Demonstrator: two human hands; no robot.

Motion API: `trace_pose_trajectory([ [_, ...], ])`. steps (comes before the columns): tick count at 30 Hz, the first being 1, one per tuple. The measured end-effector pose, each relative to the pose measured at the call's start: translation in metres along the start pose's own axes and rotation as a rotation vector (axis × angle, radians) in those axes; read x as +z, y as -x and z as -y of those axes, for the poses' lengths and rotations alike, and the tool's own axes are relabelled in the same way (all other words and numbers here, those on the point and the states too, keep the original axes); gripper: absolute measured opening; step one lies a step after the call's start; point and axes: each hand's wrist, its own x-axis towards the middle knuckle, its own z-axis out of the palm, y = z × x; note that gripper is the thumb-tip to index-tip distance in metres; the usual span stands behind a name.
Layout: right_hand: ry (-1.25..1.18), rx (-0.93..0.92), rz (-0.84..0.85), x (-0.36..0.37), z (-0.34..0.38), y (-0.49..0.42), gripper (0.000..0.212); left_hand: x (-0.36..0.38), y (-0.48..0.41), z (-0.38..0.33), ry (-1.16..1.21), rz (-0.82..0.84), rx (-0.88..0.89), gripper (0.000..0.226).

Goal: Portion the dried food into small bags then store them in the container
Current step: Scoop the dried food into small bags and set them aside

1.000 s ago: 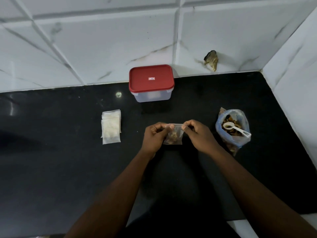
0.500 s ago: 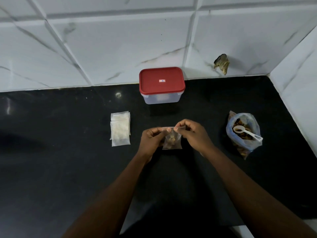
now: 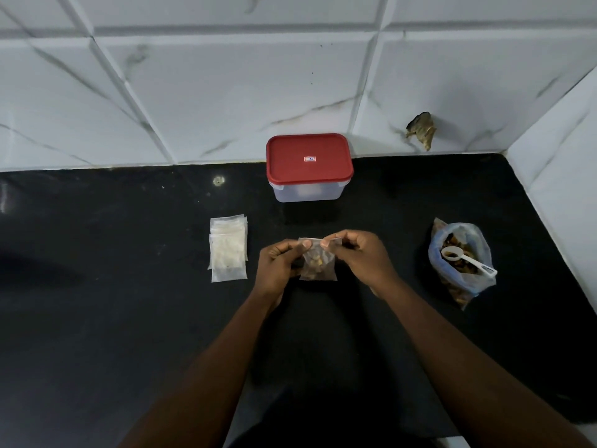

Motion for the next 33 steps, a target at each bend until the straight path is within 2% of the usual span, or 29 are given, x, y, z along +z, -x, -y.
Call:
trace_pose_trajectory([
  [5, -0.105, 0.095, -0.035, -0.005, -0.001, -0.003, 0.014, -0.001, -0.002, -0.005, 0.046, -0.011, -0.026, 0.017],
  [16, -0.230, 0.119, -0.055, 0.002, -0.011, -0.012, 0.007, -0.007, -0.007, -0.001, 0.011, -0.029, -0.027, 0.021],
  [21, -0.282, 0.172, -0.078, 0.008, -0.015, -0.017, 0.015, -0.007, -0.017, 0.003, -0.032, -0.072, -0.012, 0.020],
  [33, -0.171, 0.250, -0.115, 0.016, -0.025, -0.044, 0.015, -0.013, -0.040, 0.007, -0.218, -0.193, -0.032, 0.012],
])
